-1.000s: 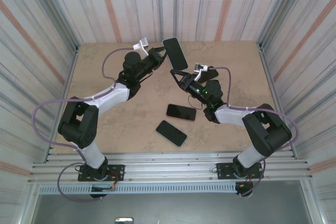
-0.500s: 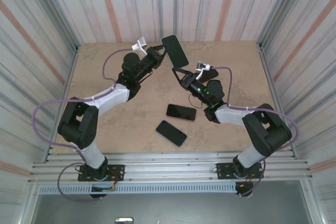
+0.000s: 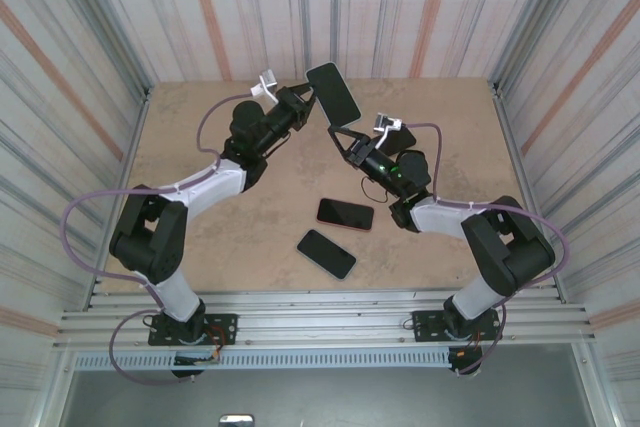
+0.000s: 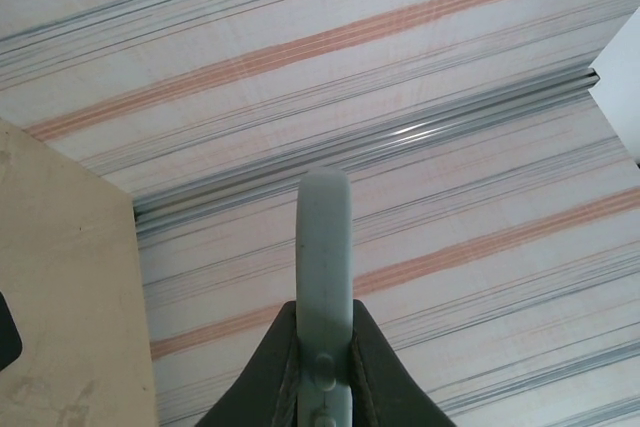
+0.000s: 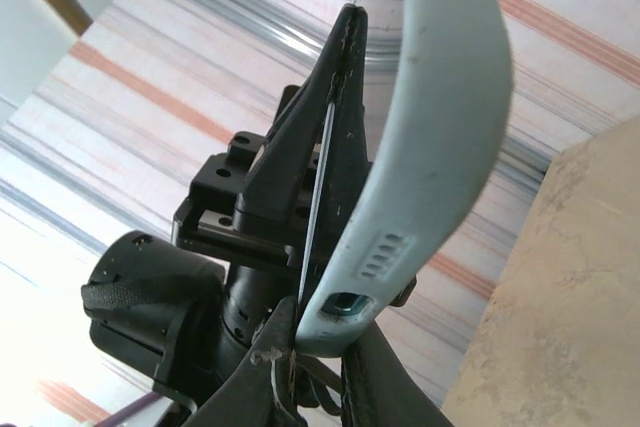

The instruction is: Take the phone out of the phone case

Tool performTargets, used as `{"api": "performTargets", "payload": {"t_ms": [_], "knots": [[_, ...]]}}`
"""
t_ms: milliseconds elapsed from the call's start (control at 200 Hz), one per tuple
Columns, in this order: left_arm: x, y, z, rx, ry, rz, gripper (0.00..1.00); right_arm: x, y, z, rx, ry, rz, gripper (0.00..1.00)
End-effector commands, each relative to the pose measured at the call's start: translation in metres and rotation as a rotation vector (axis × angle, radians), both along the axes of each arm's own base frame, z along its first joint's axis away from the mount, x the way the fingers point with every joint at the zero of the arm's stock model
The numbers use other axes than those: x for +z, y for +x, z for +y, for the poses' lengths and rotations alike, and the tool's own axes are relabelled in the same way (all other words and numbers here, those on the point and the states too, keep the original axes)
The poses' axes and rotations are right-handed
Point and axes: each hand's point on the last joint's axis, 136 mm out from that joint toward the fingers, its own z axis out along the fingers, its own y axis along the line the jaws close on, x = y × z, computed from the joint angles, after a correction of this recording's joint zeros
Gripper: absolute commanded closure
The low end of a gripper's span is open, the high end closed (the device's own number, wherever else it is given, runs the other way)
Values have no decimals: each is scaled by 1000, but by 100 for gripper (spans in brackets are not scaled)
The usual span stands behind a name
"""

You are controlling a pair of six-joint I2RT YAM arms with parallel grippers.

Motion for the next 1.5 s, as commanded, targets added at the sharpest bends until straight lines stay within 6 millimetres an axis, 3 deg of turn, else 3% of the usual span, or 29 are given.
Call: {"api": "performTargets", "payload": {"t_ms": [0, 246, 691, 802, 1042, 1248, 1493], "knots": [[67, -29, -6, -110, -115, -122, 100, -14, 12, 0, -28, -105, -28, 91], [85, -42, -10, -179, -112, -125, 100, -50, 22, -8, -83, -380, -2, 92], [85, -43, -15, -215, -119, -116, 100, -59, 30, -21, -92, -442, 23, 91], [83, -42, -14, -206, -96, -120, 100, -53, 27, -21, -74, -423, 0, 89], [75, -33, 0, -161, 13, -160, 100, -33, 11, -25, 1, -441, -108, 70], [78, -35, 5, -224, 205, -309, 100, -24, -14, -32, 176, -521, -234, 45], [82, -49, 2, -385, 377, -492, 100, -13, -34, -34, 309, -670, -395, 41]]}}
